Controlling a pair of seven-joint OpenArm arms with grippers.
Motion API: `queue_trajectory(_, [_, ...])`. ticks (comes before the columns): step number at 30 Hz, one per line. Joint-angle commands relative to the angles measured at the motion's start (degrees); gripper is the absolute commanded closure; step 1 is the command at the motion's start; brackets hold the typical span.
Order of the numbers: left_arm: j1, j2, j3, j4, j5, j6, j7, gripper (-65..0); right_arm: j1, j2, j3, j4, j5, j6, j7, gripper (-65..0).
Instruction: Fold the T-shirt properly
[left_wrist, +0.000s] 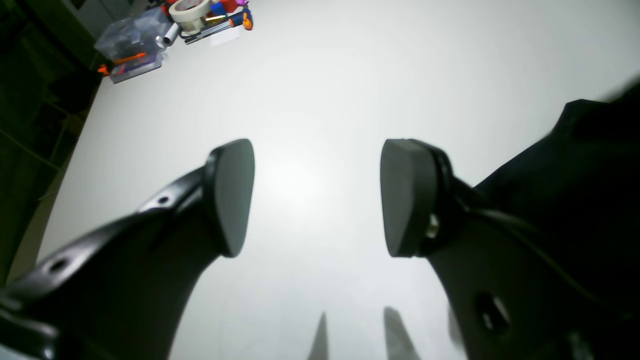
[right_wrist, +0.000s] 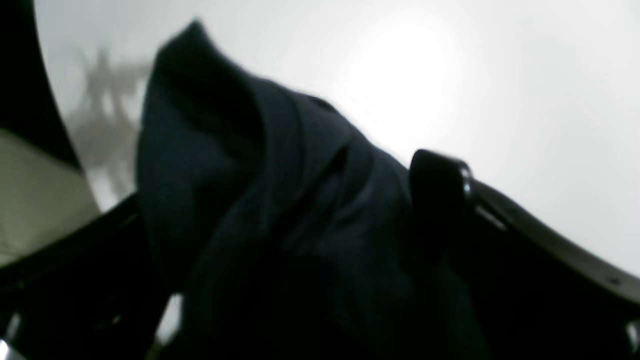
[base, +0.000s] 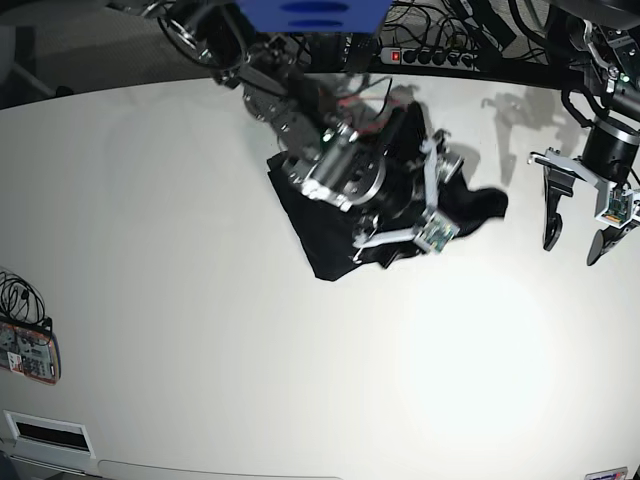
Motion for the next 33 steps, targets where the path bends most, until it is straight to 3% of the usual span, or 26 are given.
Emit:
queue_trajectory(1, [-0.11, -0.79, -1.3, 0.9, -0.9, 0.33, -1.76, -37.8, 1.76, -0.78, 1.6, 1.08, 3.74, 0.44, 1.6, -50.3])
queue_trajectory(5, [-0.11, -0.79, -2.18, 0.9, -0.9, 0.33, -1.76, -37.8, 4.93, -0.6, 4.94, 1.08, 9.99, 0.44, 1.6, -50.3])
queue_trajectory(27, [1.74, -0.7, -2.09, 0.9, -0.9, 0.33, -1.76, -37.8, 4.93, 1.51, 3.36, 0.03, 9.46, 0.44, 1.51, -50.3])
queue_trajectory(30, [1.83, -0.7, -2.09, 0.9, -0.9, 0.33, -1.76, -37.8, 5.1, 1.95, -0.6, -1.99, 2.07, 0.44, -1.04, -50.3])
queue_trajectory(33, [1.83, -0.7, -2.09, 0.9, -0.9, 0.33, -1.76, -37.8, 5.1, 1.77, -9.13, -4.72, -14.45, 0.44, -6.22, -50.3])
